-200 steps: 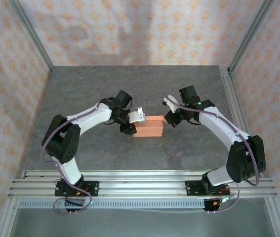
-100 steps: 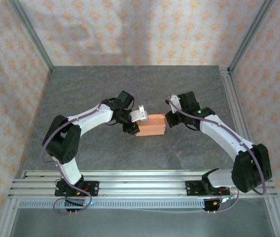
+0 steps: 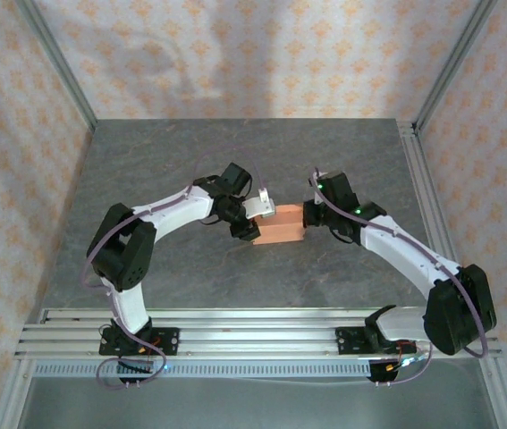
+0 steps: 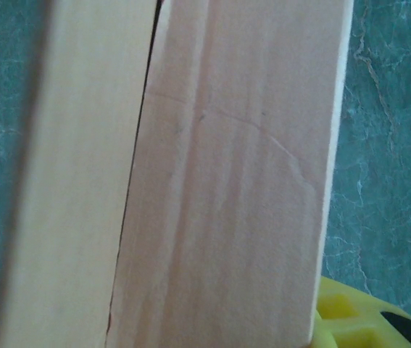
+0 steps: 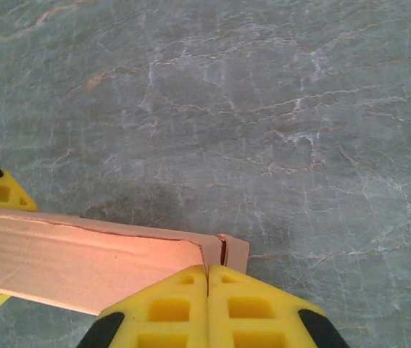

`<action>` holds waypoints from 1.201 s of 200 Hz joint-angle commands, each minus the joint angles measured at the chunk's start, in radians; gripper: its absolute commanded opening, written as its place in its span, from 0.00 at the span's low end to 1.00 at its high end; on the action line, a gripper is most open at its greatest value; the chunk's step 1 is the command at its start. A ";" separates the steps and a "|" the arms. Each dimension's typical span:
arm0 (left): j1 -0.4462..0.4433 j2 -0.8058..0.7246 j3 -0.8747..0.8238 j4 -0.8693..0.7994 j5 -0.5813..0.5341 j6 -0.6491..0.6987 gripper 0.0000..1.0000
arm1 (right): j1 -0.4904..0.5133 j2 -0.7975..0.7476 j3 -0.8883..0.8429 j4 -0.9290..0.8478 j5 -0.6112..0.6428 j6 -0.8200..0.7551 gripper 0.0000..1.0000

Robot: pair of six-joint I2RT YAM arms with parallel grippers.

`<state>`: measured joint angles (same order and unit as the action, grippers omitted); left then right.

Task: Fold the paper box

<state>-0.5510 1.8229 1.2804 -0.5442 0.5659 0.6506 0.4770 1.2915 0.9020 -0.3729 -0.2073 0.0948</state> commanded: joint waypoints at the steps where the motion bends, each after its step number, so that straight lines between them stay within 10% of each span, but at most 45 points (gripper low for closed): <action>1: -0.009 0.016 0.006 -0.024 -0.038 -0.021 0.35 | 0.012 -0.031 -0.033 0.028 0.077 0.063 0.00; 105: -0.014 0.023 0.009 -0.027 -0.033 -0.027 0.42 | 0.015 -0.093 -0.238 0.260 0.101 0.063 0.00; 168: -0.015 -0.110 -0.143 0.206 -0.061 -0.108 0.83 | 0.015 -0.103 -0.235 0.257 0.111 0.062 0.00; 240: -0.018 -0.362 -0.461 0.705 -0.134 -0.366 1.00 | 0.015 -0.123 -0.250 0.255 0.129 0.065 0.00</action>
<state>-0.5625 1.5467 0.9176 -0.1036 0.4850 0.4252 0.4911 1.2015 0.6804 -0.0952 -0.1101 0.1574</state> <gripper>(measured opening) 0.995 0.048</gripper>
